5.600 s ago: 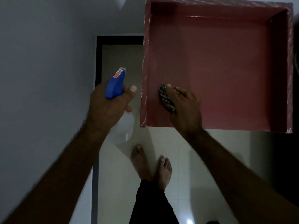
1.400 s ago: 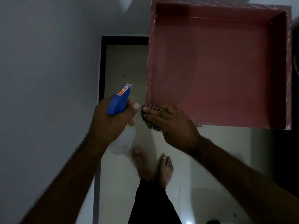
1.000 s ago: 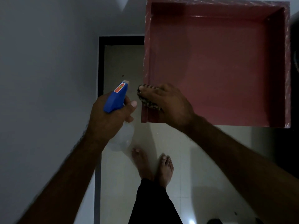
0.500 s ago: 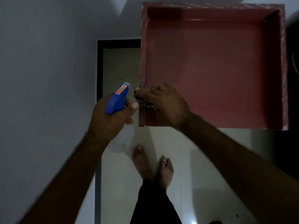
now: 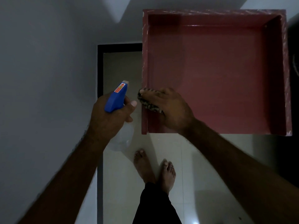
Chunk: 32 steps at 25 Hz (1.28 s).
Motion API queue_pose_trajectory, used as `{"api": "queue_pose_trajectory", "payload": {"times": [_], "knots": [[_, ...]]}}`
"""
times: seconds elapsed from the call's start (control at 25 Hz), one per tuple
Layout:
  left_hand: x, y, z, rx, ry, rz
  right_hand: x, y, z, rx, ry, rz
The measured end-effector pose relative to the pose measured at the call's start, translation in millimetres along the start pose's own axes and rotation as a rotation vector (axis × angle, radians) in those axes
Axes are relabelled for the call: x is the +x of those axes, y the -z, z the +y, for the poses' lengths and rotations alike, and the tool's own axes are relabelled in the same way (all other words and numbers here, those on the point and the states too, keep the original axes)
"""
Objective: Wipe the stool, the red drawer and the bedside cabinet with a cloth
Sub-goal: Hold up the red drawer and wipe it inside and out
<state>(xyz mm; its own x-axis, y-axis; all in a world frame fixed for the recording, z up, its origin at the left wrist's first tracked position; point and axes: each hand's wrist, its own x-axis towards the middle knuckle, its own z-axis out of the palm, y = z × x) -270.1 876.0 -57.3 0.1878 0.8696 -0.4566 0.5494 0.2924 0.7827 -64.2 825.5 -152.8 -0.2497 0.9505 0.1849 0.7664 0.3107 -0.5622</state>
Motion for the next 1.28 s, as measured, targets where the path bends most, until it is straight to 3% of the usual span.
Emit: {"api": "queue_pose_trajectory", "payload": {"times": [0.16,0.36,0.64,0.88,1.08,1.28], "knots": [[6,7,3,0.001,-0.003,0.0,4,-1,0,0.001,-0.034,0.024],[13,13,3,0.007,-0.02,-0.019,-17,5,-14,0.026,0.001,-0.084],[20,12,11,0.03,-0.023,-0.042,20,3,-3,-0.033,-0.109,-0.024],[24,8,16,-0.01,0.007,-0.015,4,16,-6,-0.02,-0.035,-0.162],[25,2,16,0.012,0.008,0.005,33,16,3,-0.012,-0.137,-0.042],[23,1,17,-0.016,-0.003,0.017,19,12,1,-0.001,-0.026,-0.133]]}}
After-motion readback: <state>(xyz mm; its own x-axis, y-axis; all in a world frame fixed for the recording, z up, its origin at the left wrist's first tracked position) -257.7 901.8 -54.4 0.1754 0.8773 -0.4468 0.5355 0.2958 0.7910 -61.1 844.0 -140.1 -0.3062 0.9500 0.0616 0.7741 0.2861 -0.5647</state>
